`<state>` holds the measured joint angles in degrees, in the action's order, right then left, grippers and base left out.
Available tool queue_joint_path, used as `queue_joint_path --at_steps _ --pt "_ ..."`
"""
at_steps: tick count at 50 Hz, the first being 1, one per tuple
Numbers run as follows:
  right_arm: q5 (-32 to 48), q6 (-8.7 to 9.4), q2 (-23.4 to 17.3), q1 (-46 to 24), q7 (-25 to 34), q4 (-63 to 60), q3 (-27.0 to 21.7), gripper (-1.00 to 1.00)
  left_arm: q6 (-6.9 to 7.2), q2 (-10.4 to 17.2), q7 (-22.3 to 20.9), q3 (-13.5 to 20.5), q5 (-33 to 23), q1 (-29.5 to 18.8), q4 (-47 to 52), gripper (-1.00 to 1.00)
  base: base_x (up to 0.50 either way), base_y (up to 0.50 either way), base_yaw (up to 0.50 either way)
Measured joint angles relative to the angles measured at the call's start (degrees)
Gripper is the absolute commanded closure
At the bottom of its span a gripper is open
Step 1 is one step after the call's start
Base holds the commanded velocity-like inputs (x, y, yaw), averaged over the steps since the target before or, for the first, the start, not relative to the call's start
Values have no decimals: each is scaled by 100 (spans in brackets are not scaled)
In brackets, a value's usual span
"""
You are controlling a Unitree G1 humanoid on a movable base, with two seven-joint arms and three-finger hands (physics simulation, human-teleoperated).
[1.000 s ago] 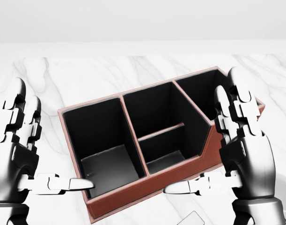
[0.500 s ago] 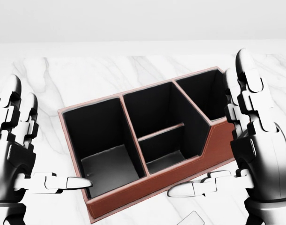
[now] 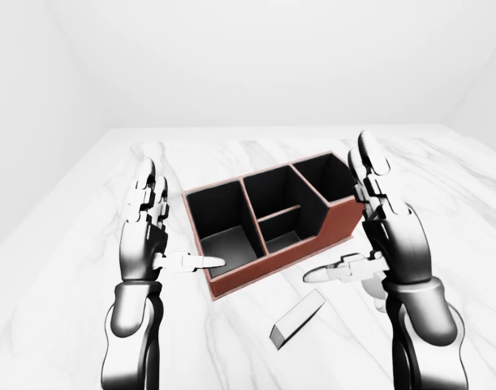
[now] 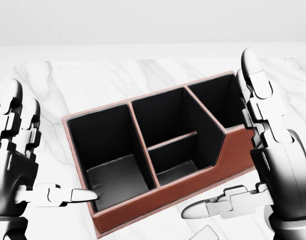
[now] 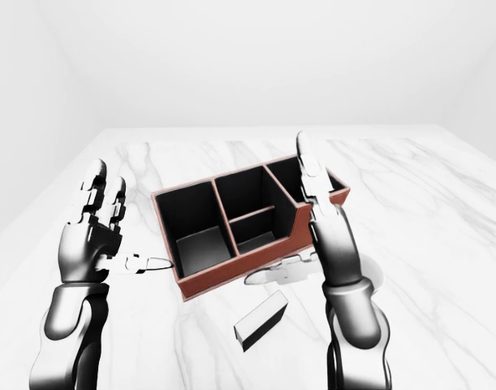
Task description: Pick up the book and place it in the front compartment of the caddy.
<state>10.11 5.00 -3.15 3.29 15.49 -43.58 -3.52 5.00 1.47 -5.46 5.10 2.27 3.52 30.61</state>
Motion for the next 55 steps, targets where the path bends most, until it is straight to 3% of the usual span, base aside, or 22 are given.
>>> queue_joint_path --at_steps 35,55 --pt "1092 0 -32 147 1145 -992 114 -100 0 1 6 -5 -23 -9 -71 -100 0 0 0" --pt "2257 0 382 315 2168 -1557 212 -100 0 -3 2 -16 -38 10 -66 -100 0 0 0"
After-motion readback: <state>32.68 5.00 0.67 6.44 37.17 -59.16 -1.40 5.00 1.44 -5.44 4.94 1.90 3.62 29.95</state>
